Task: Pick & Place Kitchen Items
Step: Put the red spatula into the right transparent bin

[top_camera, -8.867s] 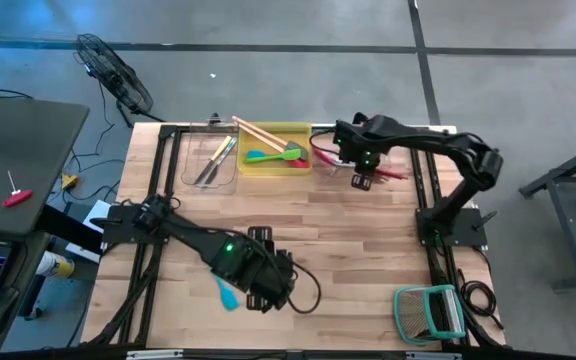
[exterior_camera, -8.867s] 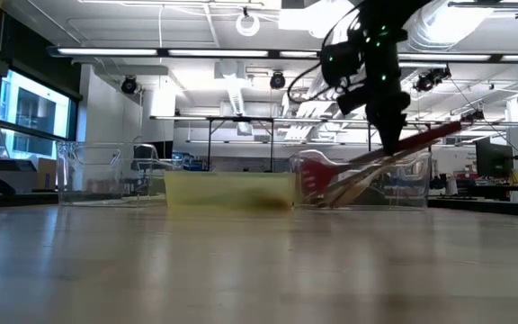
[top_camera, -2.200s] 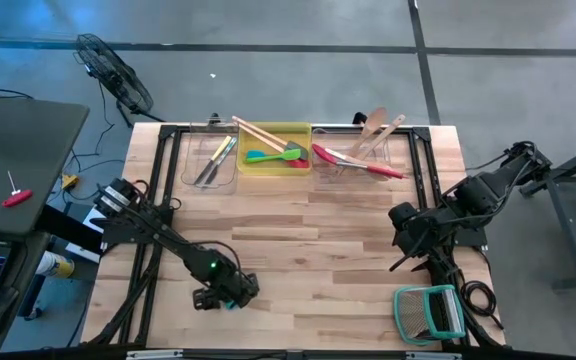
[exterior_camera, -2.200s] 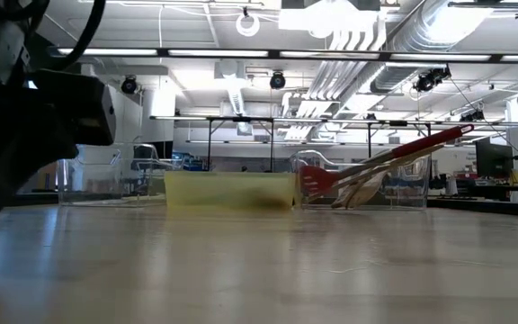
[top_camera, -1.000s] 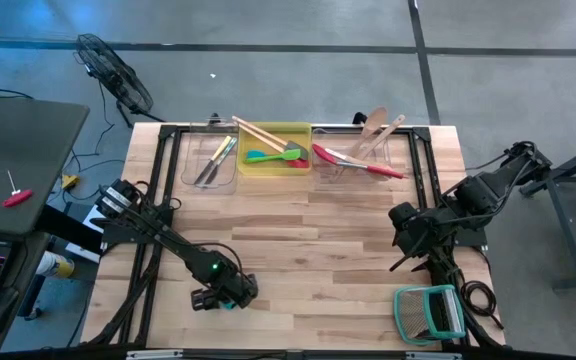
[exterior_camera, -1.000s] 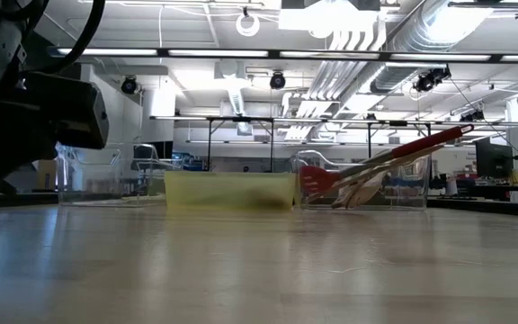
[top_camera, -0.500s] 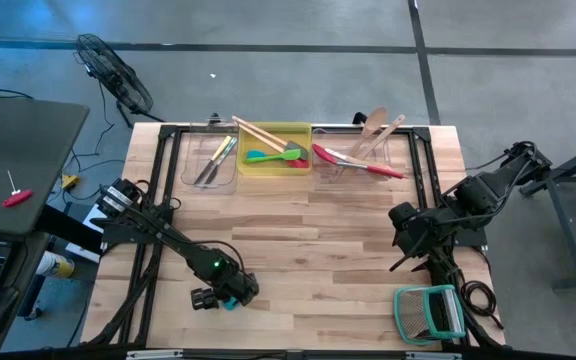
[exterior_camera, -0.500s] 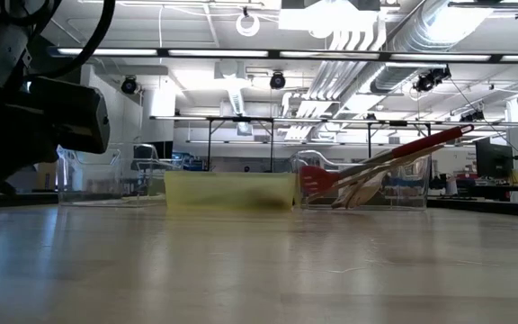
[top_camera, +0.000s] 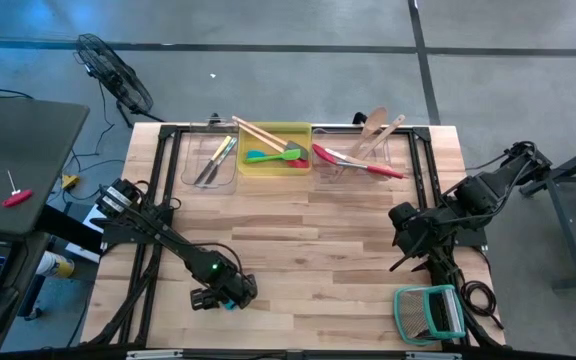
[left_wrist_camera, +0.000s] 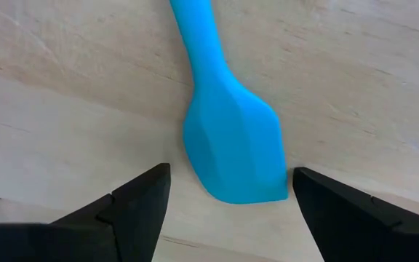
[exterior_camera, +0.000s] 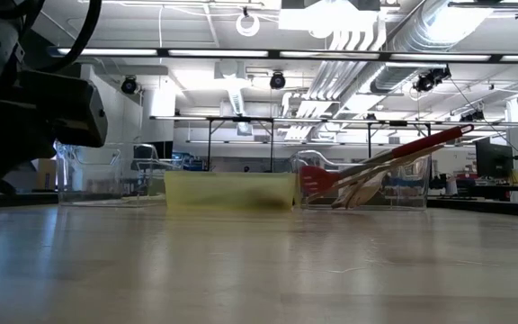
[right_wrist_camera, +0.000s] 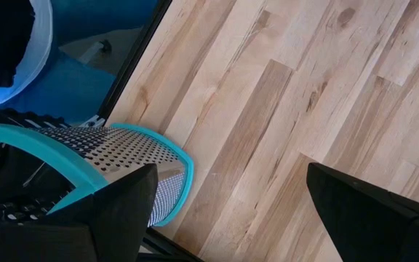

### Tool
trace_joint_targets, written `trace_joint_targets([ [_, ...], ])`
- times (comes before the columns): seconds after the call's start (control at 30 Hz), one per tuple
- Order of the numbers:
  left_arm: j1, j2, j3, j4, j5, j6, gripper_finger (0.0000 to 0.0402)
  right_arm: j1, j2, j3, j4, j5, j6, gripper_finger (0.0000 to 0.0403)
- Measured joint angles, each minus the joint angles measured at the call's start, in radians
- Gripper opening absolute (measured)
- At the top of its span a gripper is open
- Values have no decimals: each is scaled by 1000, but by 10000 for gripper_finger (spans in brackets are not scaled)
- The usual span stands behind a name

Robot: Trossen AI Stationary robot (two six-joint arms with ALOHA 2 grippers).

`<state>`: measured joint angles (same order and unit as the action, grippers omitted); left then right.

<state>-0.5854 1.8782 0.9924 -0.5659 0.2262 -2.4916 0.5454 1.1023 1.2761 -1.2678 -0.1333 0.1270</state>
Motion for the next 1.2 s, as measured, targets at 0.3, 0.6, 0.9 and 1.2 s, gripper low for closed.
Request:
trace_joint_targets([
  [0.3, 0, 0, 0, -1, -24, 0, 289, 0, 0, 0, 0, 0, 0, 345],
  [0.6, 0, 0, 0, -2, -45, 1, 289, 0, 0, 0, 0, 0, 6, 345],
  [0.9, 2, 8, 2, 6, -39, 5, 289, 0, 0, 0, 1, 0, 7, 345],
  [1.2, 3, 8, 2, 5, -40, 18, 285, 0, 0, 0, 20, -1, 8, 345],
])
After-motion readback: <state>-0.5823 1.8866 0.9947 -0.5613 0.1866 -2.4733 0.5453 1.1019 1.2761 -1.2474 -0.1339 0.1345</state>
